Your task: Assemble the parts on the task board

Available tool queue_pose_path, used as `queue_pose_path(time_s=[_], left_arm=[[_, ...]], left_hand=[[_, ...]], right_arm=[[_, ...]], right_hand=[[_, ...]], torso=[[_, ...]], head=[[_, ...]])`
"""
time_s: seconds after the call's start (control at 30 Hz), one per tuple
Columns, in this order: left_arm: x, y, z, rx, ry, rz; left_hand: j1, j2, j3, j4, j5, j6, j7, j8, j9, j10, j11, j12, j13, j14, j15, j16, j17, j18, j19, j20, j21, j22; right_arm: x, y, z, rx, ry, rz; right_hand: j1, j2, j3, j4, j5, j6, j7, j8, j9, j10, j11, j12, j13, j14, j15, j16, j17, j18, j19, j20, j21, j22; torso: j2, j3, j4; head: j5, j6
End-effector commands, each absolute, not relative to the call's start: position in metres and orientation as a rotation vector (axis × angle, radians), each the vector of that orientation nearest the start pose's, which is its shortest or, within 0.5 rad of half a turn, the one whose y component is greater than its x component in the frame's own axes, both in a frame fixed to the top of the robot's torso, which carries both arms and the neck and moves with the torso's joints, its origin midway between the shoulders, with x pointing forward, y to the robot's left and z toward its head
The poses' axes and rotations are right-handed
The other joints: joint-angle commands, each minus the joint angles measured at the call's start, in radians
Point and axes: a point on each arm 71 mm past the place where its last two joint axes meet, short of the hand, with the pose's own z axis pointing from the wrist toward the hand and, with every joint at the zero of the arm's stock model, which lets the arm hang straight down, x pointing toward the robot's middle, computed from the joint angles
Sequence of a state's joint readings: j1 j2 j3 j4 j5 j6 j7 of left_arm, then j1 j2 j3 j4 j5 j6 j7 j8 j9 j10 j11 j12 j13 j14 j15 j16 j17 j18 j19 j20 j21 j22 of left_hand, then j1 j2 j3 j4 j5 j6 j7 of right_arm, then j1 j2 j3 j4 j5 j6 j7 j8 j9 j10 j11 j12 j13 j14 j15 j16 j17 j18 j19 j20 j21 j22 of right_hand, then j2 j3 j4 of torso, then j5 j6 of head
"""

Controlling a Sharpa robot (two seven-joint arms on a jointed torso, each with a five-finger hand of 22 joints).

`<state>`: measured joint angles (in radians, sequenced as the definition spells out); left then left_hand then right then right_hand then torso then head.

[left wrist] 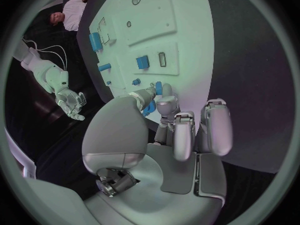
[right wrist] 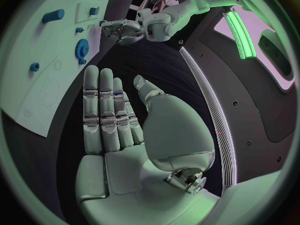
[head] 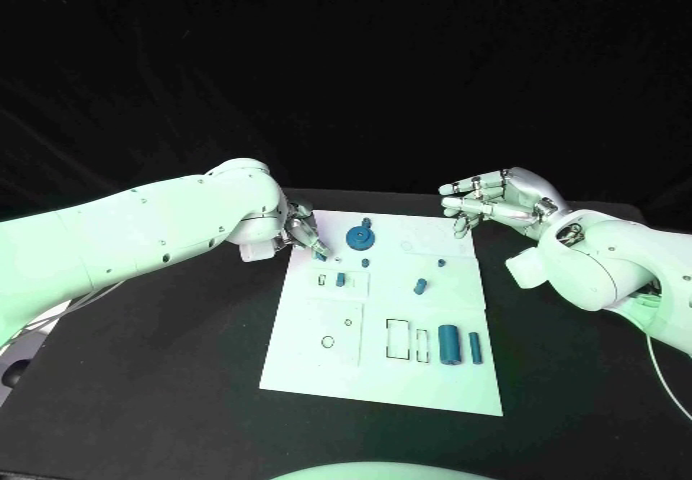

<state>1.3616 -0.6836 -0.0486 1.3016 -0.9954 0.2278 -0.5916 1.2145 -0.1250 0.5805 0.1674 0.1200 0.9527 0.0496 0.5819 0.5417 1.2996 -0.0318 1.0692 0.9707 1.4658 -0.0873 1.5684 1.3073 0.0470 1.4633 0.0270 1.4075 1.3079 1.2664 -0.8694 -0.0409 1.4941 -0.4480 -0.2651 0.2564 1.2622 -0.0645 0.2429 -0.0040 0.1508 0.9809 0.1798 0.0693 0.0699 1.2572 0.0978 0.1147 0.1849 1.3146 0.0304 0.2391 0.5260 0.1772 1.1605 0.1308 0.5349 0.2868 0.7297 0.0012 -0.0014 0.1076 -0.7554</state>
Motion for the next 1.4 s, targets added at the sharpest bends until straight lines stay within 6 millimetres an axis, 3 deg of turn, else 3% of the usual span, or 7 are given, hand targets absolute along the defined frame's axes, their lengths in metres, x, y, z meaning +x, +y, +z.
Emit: queue_pose_path(time_s=[0.03,0.37,0.63,0.87,0.97,1.07,1.4], left_arm=[[0.533,0.202,-0.165,-0.252,2.241,-0.363],[0.52,0.203,-0.183,-0.222,2.259,-0.346],[0.517,0.203,-0.19,-0.156,2.303,-0.291],[0.514,0.202,-0.195,-0.118,2.347,-0.271],[0.513,0.201,-0.196,-0.107,2.359,-0.268],[0.512,0.201,-0.196,-0.098,2.371,-0.264],[0.51,0.204,-0.198,-0.079,2.401,-0.247]], left_hand=[[-0.007,-0.01,0.144,-0.14,0.005,0.008,-0.007,0.005,-0.004,0.012,0.001,0.009,0.008,0.105,-0.002,0.002,0.263,0.004,0.022,-0.007,0.007,0.043],[-0.009,-0.013,0.146,-0.142,0.005,0.011,-0.008,0.005,-0.005,0.015,0.0,0.011,0.01,0.105,-0.002,0.002,0.263,0.004,0.023,-0.008,0.009,0.045],[-0.013,-0.015,0.147,-0.141,0.004,0.011,-0.007,0.005,-0.007,0.012,0.0,0.004,0.002,0.105,-0.002,0.002,0.263,0.006,0.019,-0.008,0.001,0.035],[-0.018,-0.015,0.148,-0.138,0.003,0.011,-0.007,0.004,-0.009,0.009,0.001,-0.003,-0.006,0.105,-0.001,0.002,0.263,0.007,0.017,-0.007,-0.002,0.031],[-0.019,-0.014,0.148,-0.137,0.003,0.011,-0.007,0.004,-0.01,0.008,0.001,-0.005,-0.008,0.105,-0.001,0.002,0.263,0.007,0.016,-0.007,-0.004,0.029],[-0.02,-0.014,0.149,-0.137,0.003,0.011,-0.007,0.004,-0.011,0.007,0.001,-0.005,-0.008,0.105,-0.001,0.002,0.263,0.008,0.015,-0.007,-0.006,0.026],[-0.02,-0.016,0.15,-0.14,0.003,0.011,-0.008,0.003,-0.012,0.008,0.001,-0.004,-0.007,0.105,-0.001,0.002,0.263,0.008,0.015,-0.007,-0.005,0.027]], right_arm=[[0.501,-0.22,-0.15,0.626,1.59,1.35],[0.501,-0.221,-0.151,0.628,1.592,1.348],[0.5,-0.221,-0.152,0.63,1.594,1.349],[0.5,-0.221,-0.152,0.631,1.594,1.346],[0.5,-0.221,-0.152,0.632,1.595,1.346],[0.5,-0.221,-0.152,0.633,1.596,1.346],[0.501,-0.222,-0.153,0.635,1.597,1.345]], right_hand=[[0.005,0.009,-0.006,-0.001,0.007,-0.001,-0.001,0.003,0.0,-0.007,0.0,0.006,-0.001,-0.004,0.001,0.005,-0.001,0.004,-0.005,-0.001,-0.005,-0.001],[0.005,0.009,-0.006,-0.001,0.007,-0.001,-0.001,0.003,0.0,-0.007,0.0,0.006,-0.001,-0.004,0.001,0.005,-0.001,0.004,-0.005,-0.001,-0.005,-0.001],[0.005,0.009,-0.006,-0.001,0.007,-0.001,-0.001,0.003,0.0,-0.007,0.0,0.006,-0.001,-0.004,0.001,0.005,-0.001,0.004,-0.005,-0.001,-0.005,-0.001],[0.006,0.009,-0.007,0.0,0.007,-0.002,0.0,0.003,0.0,-0.008,0.001,0.006,-0.001,-0.005,0.001,0.005,-0.003,0.004,-0.006,0.0,-0.006,-0.002],[0.006,0.009,-0.007,0.0,0.007,-0.002,0.0,0.003,0.0,-0.008,0.001,0.006,-0.001,-0.005,0.001,0.005,-0.003,0.004,-0.006,0.0,-0.006,-0.002],[0.006,0.009,-0.007,0.0,0.007,-0.002,0.0,0.003,0.0,-0.008,0.001,0.006,-0.001,-0.005,0.001,0.005,-0.003,0.004,-0.006,0.0,-0.006,-0.002],[0.007,0.012,-0.007,0.0,0.009,-0.002,0.0,0.003,0.0,-0.009,0.001,0.007,-0.002,-0.006,0.001,0.005,-0.004,0.004,-0.006,0.0,-0.006,-0.002]], torso=[[-0.003,-0.0019,0.0035],[-0.004,-0.0036,0.0033],[-0.003,-0.0009,0.0024],[-0.003,-0.0017,0.0038],[-0.003,-0.0026,0.0029],[-0.003,-0.001,0.0019],[-0.004,-0.0015,0.0039]], head=[[-0.002,-0.004],[0.001,-0.008],[0.003,-0.012],[0.004,-0.01],[0.007,-0.016],[0.006,-0.021],[0.004,-0.022]])
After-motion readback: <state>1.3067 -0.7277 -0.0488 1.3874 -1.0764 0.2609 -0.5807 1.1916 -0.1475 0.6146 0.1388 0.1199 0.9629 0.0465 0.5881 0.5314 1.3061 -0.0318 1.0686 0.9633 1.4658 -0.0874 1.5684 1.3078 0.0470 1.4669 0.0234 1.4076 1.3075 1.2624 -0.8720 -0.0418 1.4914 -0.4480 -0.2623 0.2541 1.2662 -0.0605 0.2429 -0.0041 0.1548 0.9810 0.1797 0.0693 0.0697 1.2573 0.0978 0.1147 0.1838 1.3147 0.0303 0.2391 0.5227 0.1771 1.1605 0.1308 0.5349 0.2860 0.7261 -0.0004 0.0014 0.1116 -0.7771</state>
